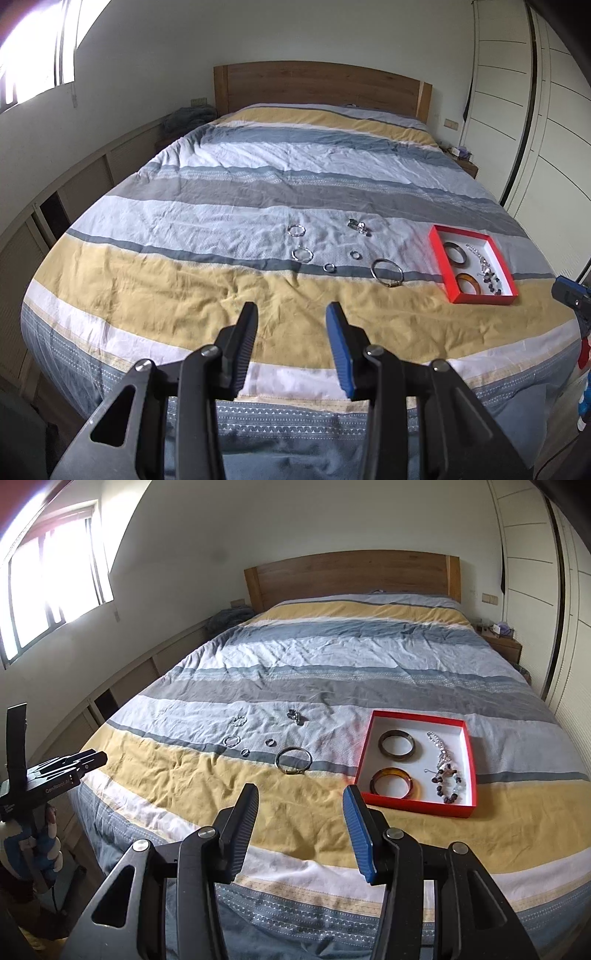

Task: Organize jewelry
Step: 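Withdraw both tools from the box toward the remaining silver pieces, then grasp a small silver ring with the left tool while the right tool grasps the large silver bangle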

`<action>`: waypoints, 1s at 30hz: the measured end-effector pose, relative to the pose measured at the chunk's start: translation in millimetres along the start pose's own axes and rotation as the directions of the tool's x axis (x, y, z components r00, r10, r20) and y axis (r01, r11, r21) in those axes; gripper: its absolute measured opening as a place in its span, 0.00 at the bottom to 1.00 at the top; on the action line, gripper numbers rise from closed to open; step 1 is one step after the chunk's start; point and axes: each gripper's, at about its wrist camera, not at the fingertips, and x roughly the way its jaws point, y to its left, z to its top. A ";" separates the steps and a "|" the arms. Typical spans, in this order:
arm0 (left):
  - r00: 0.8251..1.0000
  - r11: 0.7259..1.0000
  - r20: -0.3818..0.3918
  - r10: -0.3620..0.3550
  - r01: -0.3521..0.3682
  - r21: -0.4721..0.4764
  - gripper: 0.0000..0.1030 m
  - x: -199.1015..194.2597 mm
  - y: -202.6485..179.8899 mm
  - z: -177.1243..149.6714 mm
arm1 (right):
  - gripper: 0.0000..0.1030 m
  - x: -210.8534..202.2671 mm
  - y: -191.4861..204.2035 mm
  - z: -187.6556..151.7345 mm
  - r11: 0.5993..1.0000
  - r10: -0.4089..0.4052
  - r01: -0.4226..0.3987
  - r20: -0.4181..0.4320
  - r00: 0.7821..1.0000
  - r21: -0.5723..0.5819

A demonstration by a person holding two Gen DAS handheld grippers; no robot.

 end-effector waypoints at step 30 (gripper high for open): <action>0.955 0.989 -0.259 -0.146 0.136 -0.055 0.35 267.1 -35.1 32.2 | 0.32 297.6 24.0 23.1 0.970 0.206 -0.239 -0.349 0.914 -0.052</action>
